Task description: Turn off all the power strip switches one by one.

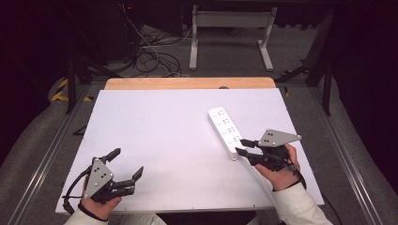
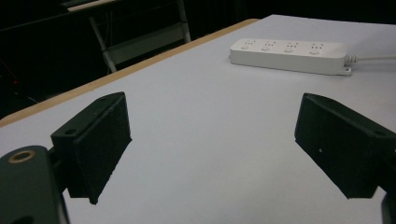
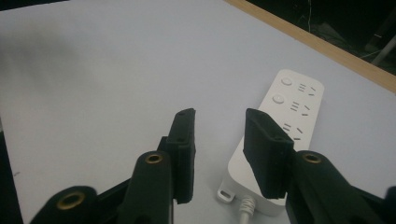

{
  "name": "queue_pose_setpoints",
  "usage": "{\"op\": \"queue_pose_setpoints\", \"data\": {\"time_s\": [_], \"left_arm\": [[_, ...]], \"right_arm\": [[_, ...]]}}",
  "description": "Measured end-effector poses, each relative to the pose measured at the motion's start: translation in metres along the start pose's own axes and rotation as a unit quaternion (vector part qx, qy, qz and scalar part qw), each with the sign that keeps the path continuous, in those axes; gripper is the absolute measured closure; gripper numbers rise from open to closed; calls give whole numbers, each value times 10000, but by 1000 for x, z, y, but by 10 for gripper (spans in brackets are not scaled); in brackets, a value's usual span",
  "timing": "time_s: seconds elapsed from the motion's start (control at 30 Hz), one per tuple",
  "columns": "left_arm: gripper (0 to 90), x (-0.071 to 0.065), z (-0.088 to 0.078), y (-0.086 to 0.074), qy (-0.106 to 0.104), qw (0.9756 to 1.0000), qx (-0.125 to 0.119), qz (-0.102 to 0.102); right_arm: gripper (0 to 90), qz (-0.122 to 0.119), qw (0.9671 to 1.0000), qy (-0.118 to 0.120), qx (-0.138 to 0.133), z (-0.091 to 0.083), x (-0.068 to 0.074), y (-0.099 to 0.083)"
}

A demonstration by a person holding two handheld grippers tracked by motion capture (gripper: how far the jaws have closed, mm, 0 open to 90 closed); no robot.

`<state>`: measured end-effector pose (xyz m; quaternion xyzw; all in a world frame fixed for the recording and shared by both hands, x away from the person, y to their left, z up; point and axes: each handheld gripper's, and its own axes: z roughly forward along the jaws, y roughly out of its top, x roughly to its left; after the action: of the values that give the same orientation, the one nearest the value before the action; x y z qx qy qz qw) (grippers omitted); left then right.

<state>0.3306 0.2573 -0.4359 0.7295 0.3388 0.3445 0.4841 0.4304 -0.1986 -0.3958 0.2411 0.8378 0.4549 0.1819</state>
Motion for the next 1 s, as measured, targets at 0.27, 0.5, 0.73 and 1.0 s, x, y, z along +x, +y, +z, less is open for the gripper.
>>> {"op": "queue_pose_setpoints", "data": {"time_s": [0.27,0.5,0.73,1.0], "left_arm": [[113,1,0,0,14,10000,18,52],[113,1,0,0,20,10000,23,62],[114,1,0,0,18,10000,10,64],[115,0,0,-1,16,10000,29,40]], "right_arm": [[680,70,9999,44,138,9,-12,8],[710,164,9995,-15,271,19,-25,13],[824,137,9989,102,439,24,-29,16],[900,289,9945,47,1010,37,-38,17]]}}
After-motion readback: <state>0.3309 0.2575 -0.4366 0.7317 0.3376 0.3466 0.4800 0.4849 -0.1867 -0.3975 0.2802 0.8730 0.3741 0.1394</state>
